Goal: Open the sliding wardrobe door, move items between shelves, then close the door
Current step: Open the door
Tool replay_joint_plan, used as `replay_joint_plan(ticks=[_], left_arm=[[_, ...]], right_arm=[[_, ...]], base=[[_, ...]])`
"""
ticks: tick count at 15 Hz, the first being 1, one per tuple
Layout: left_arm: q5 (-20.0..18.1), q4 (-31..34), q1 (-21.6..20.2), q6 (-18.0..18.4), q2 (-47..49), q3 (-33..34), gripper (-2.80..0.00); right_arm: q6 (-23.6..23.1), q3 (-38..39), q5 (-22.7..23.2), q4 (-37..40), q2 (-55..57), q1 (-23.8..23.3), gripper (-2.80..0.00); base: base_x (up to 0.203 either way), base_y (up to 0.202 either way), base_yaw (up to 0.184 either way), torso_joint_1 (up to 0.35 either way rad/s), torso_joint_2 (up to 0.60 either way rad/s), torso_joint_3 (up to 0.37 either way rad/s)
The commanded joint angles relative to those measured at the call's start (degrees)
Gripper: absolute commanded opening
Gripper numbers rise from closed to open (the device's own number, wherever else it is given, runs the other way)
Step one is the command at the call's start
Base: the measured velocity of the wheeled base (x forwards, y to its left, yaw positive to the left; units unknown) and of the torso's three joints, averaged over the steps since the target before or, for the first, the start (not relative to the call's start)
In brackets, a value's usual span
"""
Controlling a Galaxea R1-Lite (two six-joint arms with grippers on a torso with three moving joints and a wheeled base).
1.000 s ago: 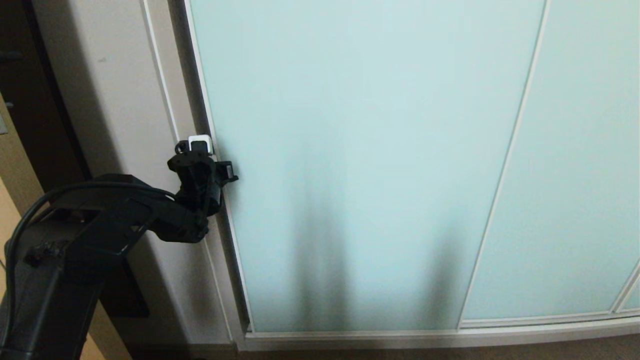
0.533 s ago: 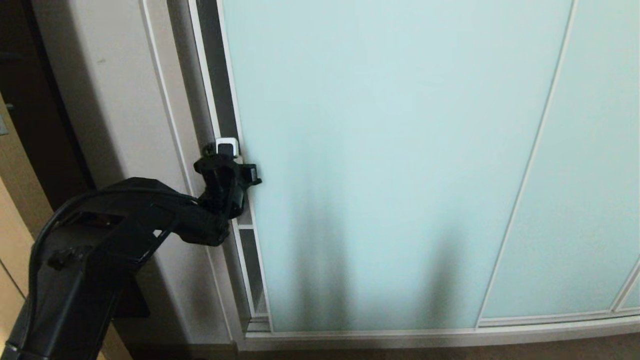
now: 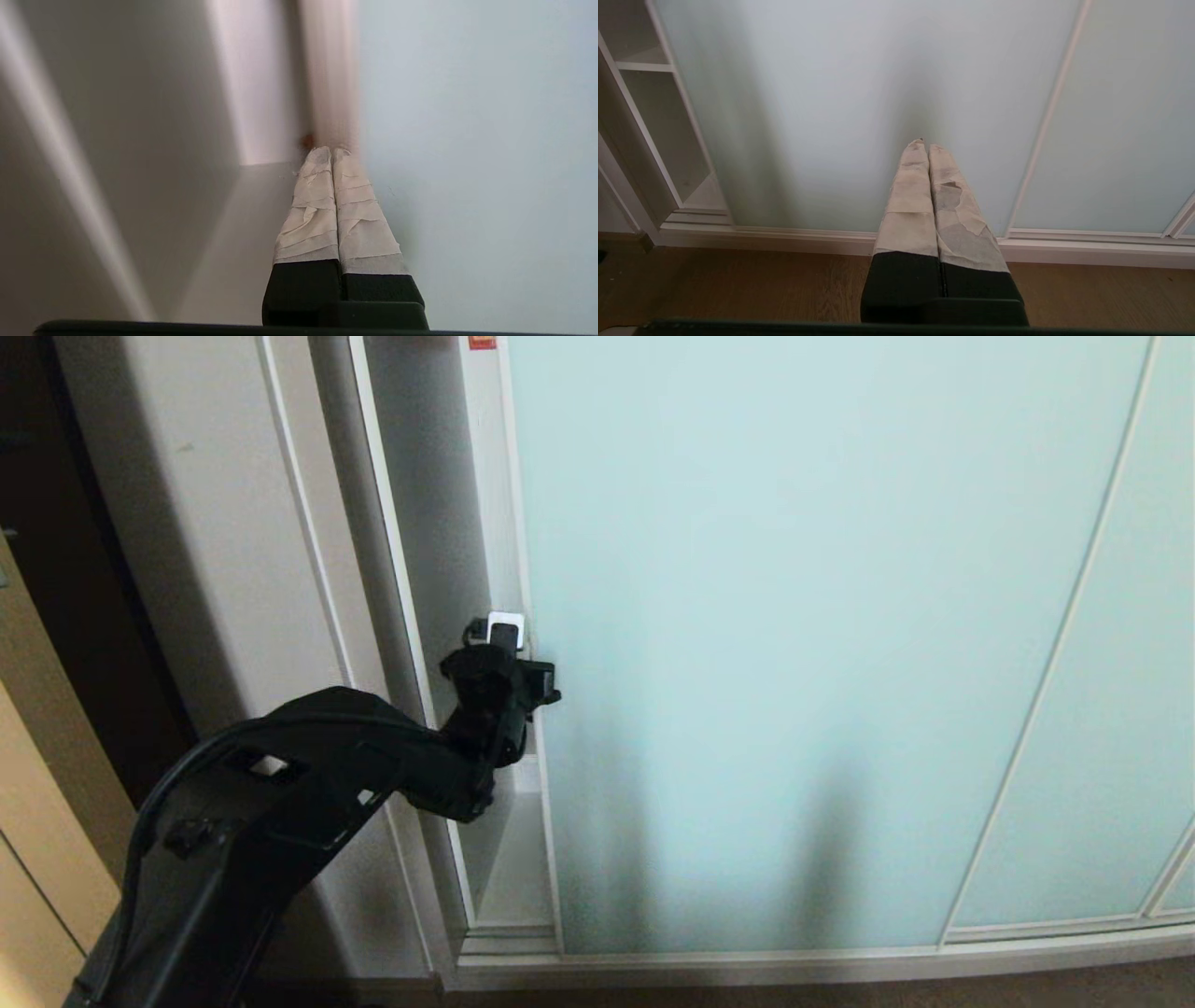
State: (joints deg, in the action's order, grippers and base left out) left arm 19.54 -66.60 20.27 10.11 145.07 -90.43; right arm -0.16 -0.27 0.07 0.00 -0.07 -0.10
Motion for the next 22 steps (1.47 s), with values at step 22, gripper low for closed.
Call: replay_joint_plan(ticks=[22], left_arm=[[1.8, -0.2, -7.6, 1.8, -52.0, 33.0, -2.80]], right_arm=[[0.0, 0.0, 0.0, 0.0, 0.1, 0.0, -2.80]], base=[[0.000, 0.000, 0.000, 0.000, 0.00, 0.000]])
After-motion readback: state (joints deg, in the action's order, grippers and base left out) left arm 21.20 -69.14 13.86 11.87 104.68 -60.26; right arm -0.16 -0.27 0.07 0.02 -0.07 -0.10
